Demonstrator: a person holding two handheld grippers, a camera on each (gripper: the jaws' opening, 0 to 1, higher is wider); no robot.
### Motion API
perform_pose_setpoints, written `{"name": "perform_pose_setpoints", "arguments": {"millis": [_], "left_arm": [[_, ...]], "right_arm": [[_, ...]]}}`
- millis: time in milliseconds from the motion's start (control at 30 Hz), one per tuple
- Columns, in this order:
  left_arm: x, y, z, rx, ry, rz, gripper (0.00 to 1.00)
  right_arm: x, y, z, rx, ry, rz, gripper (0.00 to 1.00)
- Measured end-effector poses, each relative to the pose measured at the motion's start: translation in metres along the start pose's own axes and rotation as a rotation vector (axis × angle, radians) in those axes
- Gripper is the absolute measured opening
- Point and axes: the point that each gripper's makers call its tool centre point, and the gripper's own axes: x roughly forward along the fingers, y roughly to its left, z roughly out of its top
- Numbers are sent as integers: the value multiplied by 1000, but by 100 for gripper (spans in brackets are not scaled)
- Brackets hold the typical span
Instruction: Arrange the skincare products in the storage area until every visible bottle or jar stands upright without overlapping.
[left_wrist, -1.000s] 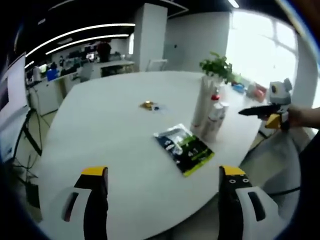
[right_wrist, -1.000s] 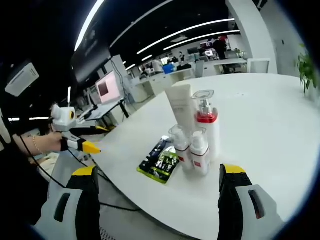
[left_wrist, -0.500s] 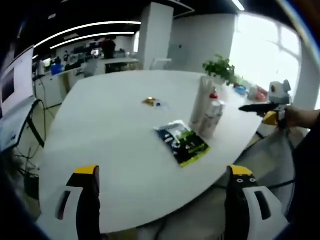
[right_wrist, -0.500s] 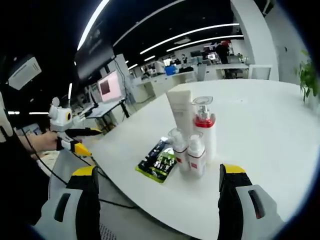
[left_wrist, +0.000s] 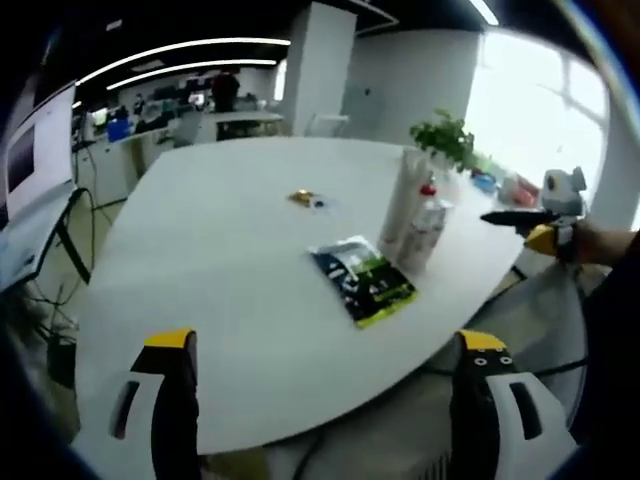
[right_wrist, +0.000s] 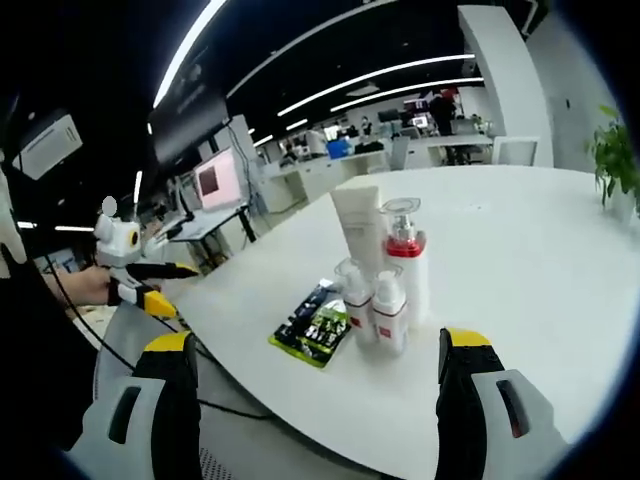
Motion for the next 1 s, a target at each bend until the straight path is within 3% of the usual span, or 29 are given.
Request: {"name": "perform_pose_setpoints", "arguments": {"millis": [300, 800, 1000], "left_arm": [[1, 3, 14, -22, -11, 17, 99], [44, 2, 41, -40, 36, 43, 98], [68, 1, 46, 6, 113, 27, 96]], "right_arm": [[1, -4, -1, 5, -6, -6, 100], [1, -9, -1, 54, -14, -20, 100], [1, -6, -2, 39, -6, -21, 100]]}}
